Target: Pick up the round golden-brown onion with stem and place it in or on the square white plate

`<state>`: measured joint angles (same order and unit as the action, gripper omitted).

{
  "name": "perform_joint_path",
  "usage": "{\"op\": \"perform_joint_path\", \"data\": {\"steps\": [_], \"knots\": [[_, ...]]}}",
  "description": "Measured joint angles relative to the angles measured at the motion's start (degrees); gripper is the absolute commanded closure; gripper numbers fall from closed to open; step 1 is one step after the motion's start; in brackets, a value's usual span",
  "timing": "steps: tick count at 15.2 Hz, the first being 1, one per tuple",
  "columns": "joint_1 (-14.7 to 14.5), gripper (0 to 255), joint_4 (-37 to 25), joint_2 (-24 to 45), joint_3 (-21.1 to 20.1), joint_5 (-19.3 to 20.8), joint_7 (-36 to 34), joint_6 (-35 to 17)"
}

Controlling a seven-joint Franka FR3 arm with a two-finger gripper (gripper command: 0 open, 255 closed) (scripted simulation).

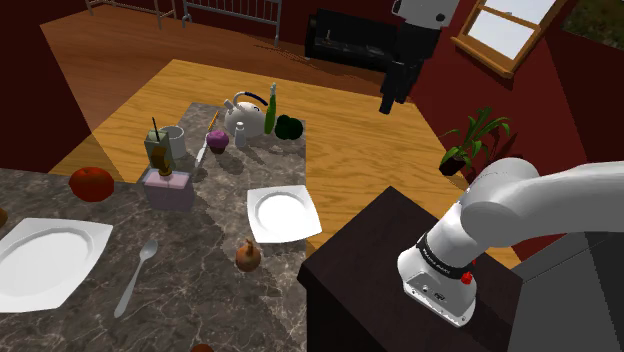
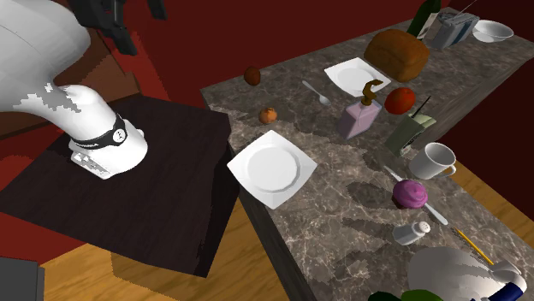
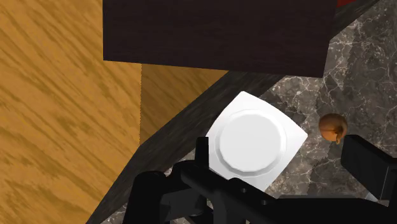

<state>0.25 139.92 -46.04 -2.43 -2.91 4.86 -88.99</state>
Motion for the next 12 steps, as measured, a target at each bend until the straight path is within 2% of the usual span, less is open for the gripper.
{"op": "perform_joint_path", "data": {"steps": [3,8,12], "knots": [[-0.6,0,2.2,-0.1,-1.0,-0.7,-0.5,-2.5],[-3.0,0,9.8,-0.5,-4.7,-3.3,-2.3,-11.7],[-5.3,0,13.9,2.6,-8.7,-5.8,-4.3,-20.7]]}}
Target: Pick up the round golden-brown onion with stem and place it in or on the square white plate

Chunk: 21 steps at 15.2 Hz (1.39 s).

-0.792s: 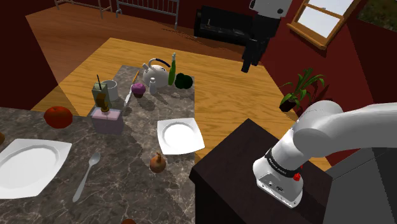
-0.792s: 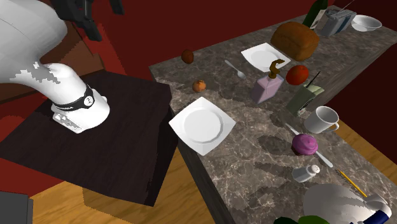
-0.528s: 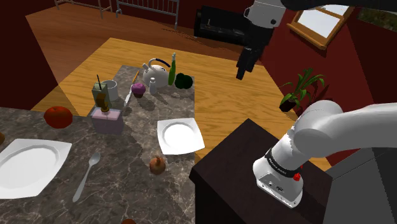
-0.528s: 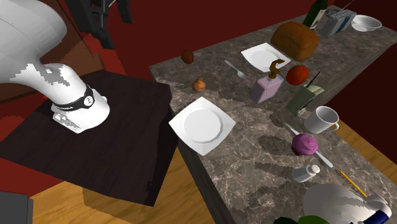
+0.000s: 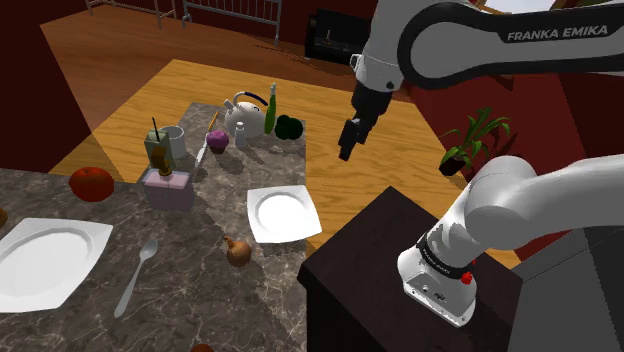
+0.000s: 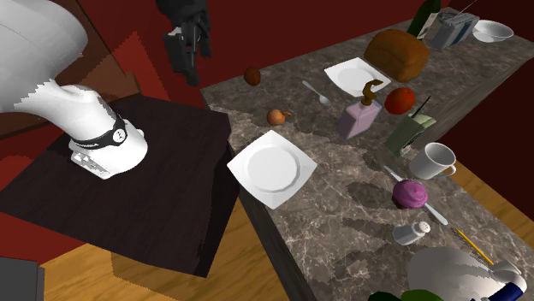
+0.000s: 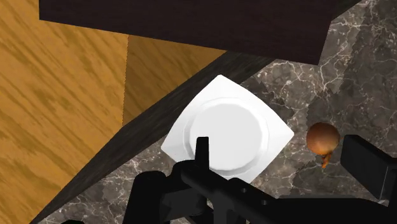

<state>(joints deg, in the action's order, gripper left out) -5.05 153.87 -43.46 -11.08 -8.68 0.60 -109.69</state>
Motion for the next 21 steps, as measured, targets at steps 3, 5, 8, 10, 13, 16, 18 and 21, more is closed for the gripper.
{"op": "perform_joint_path", "data": {"steps": [3,5,8,10,13,16,18,21], "knots": [[-1.6,0,3.4,2.9,-2.9,-1.7,-1.2,-7.6],[-2.8,0,4.4,5.8,-5.2,-2.8,-2.6,-12.4],[-3.9,0,6.4,10.4,-8.4,-3.8,-4.1,-20.3],[-4.4,0,6.6,14.6,-11.0,-4.1,-5.8,-25.6],[-3.8,0,6.3,22.1,-15.0,-2.7,-8.8,-33.9],[-1.7,0,5.3,29.9,-19.4,1.7,-13.5,-41.8],[1.3,0,4.0,36.2,-22.9,8.5,-19.5,-46.8],[4.4,0,1.0,45.5,-24.8,26.8,-34.4,-51.8]]}}
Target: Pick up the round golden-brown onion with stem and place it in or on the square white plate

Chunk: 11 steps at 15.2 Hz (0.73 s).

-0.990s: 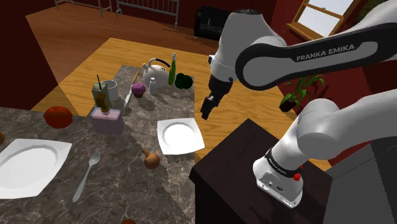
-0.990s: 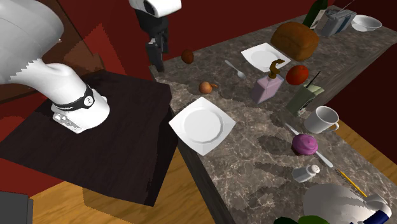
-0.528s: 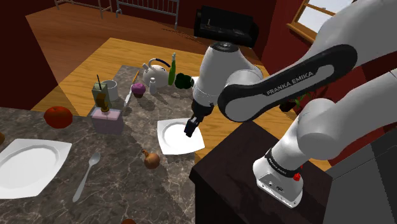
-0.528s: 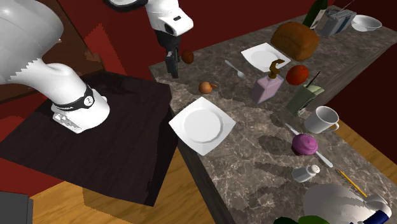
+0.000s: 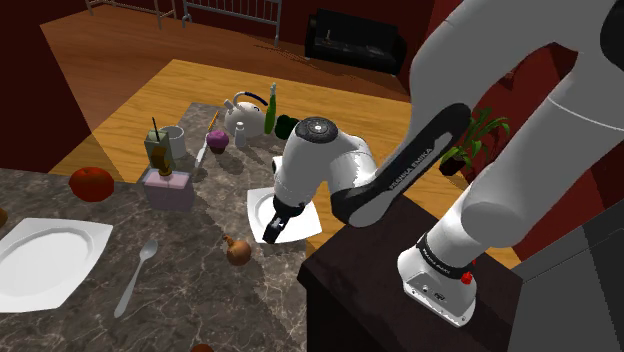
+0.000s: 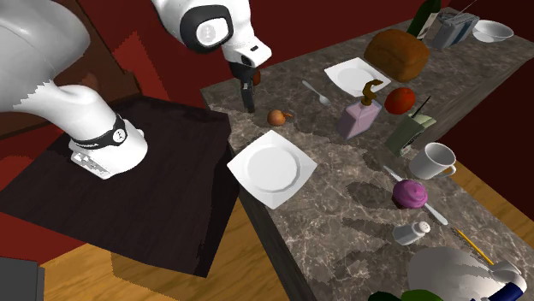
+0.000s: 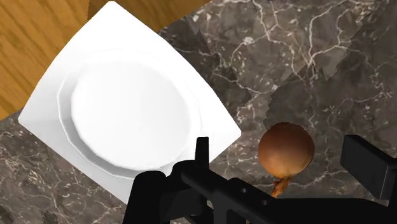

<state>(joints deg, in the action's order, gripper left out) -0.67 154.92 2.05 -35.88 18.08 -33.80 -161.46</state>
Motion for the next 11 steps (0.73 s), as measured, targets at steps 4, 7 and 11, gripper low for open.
{"op": "perform_joint_path", "data": {"steps": [4,7,11], "knots": [[-7.4,0,-6.9,12.1,8.6,26.0,-21.0,-2.3],[-15.2,0,-13.0,19.7,15.2,37.8,-31.5,-2.8],[-19.6,0,-17.2,25.1,19.8,45.0,-37.8,-3.9]]}}
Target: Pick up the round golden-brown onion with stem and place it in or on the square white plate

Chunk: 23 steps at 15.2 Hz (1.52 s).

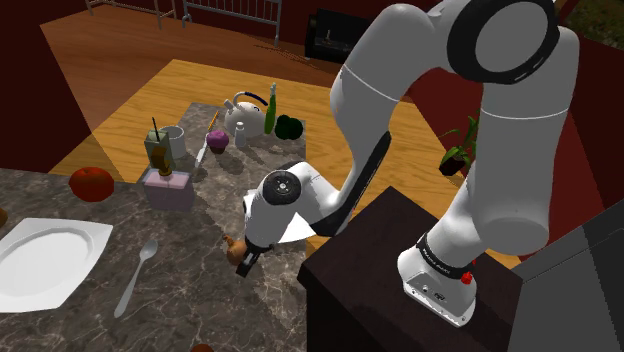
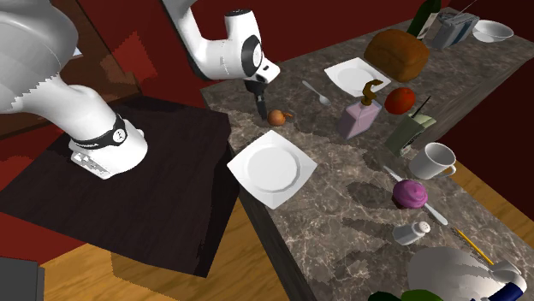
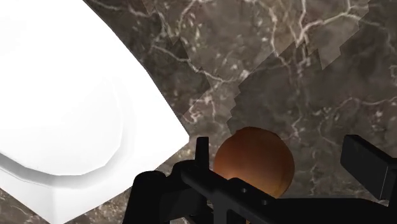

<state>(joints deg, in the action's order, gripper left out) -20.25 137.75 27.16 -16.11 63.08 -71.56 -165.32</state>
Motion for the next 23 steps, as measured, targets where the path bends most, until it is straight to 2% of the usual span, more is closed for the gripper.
{"op": "perform_joint_path", "data": {"steps": [4,11,12,21,22,23], "knots": [[-2.6,0,-3.1,4.3,3.3,4.8,-4.2,-1.3],[-3.2,0,-3.8,5.4,4.1,6.0,-5.3,-1.7],[-3.2,255,-3.8,5.4,4.1,6.0,-5.3,-1.7],[-3.2,255,-3.8,5.4,4.1,6.0,-5.3,-1.7],[-3.2,0,-3.8,5.4,4.1,6.0,-5.3,-1.7],[-3.2,0,-3.8,5.4,4.1,6.0,-5.3,-1.7]]}}
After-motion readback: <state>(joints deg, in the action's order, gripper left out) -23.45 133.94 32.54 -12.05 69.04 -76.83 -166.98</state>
